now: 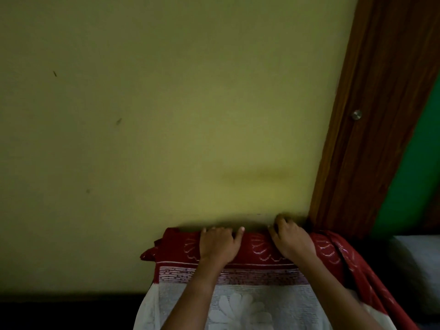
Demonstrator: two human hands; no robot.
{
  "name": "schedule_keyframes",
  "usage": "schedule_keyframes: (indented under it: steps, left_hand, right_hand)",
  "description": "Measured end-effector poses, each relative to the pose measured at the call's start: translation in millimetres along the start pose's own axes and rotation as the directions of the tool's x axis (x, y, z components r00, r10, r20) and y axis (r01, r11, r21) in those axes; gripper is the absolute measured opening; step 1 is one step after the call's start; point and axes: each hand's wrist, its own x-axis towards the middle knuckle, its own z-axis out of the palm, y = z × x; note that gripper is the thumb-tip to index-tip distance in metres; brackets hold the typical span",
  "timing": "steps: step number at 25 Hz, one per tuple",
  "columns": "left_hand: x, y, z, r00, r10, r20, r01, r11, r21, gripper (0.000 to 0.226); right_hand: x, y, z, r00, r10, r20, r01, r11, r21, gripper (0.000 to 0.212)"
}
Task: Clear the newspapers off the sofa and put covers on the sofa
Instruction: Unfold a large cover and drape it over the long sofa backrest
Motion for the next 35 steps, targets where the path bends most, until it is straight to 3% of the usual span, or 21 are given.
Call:
schedule_keyframes:
  steps: [3, 5, 7, 9, 10, 11, 13, 15, 17, 21, 26, 31, 35]
  left_hand:
    - [-3.6, 1.5, 1.6, 0.998, 0.043, -0.053, -0.044, 0.999, -0.021, 0.054]
    - [-14.0, 2.9, 3.8, 0.994, 0.080, -0.068, -0.087, 0.990, -0.114, 0.047]
    - [-34.5, 8.4, 3.3, 0.996, 0.079, -0.034, -0.085, 0.968, -0.235, 0.049]
    - [-59.1, 20.0, -3.9, 1.000, 0.011, 0.022, -0.001, 0.913, -0.407, 0.051]
    - [-71.6, 27.4, -11.1, 0.998, -0.049, 0.048, 0.066, 0.853, -0.518, 0.051]
    - [-82.6, 34.6, -19.7, 0.991, -0.116, 0.068, 0.132, 0.753, -0.644, 0.049]
    - [-112.7, 52.4, -46.6, 0.962, -0.214, 0.168, 0.241, 0.388, -0.890, 0.050]
    - [-150.3, 69.6, -72.7, 0.939, -0.200, 0.279, 0.297, 0.066, -0.953, 0.054]
    - [-185.8, 79.4, -90.6, 0.931, -0.199, 0.305, 0.304, -0.040, -0.952, 0.057]
    - [-246.3, 93.2, -107.0, 0.938, -0.221, 0.268, 0.259, -0.066, -0.964, 0.060]
    - [-320.9, 126.7, -119.6, 0.956, -0.152, 0.253, 0.244, -0.075, -0.967, 0.060]
    - [-386.9, 163.1, -119.4, 0.961, -0.087, 0.261, 0.247, -0.145, -0.958, 0.060]
    - [-443.9, 216.3, -109.8, 0.950, -0.026, 0.312, 0.302, -0.188, -0.934, 0.058]
  right_hand:
    - [-9.4, -2.3, 3.5, 0.991, -0.081, -0.104, 0.082, 0.997, 0.009, 0.035]
    - [-25.5, -4.7, 5.2, 0.975, -0.131, -0.180, 0.141, 0.989, 0.043, 0.046]
    - [-44.2, -10.9, 2.4, 0.990, -0.068, -0.122, 0.082, 0.990, 0.119, 0.054]
    - [-60.2, -11.3, -2.1, 0.998, 0.034, 0.054, -0.047, 0.966, 0.253, 0.053]
    - [-69.0, -13.2, -12.1, 0.982, 0.065, 0.179, -0.134, 0.904, 0.405, 0.058]
    - [-77.0, -17.3, -24.2, 0.955, 0.068, 0.288, -0.233, 0.773, 0.590, 0.067]
    - [-101.3, -21.0, -54.2, 0.897, 0.033, 0.440, -0.421, 0.367, 0.829, 0.076]
    - [-132.2, -21.6, -86.0, 0.848, 0.014, 0.530, -0.528, 0.100, 0.843, 0.067]
    - [-161.2, -18.1, -111.1, 0.829, 0.037, 0.558, -0.559, -0.003, 0.829, 0.067]
    - [-219.8, -11.0, -141.7, 0.830, 0.066, 0.554, -0.556, 0.010, 0.831, 0.072]
    - [-299.1, -1.9, -178.2, 0.842, 0.096, 0.530, -0.534, 0.009, 0.846, 0.072]
    - [-379.3, 27.3, -205.6, 0.861, 0.148, 0.487, -0.492, -0.004, 0.871, 0.072]
    - [-452.7, 70.8, -220.8, 0.830, 0.246, 0.501, -0.501, -0.065, 0.863, 0.074]
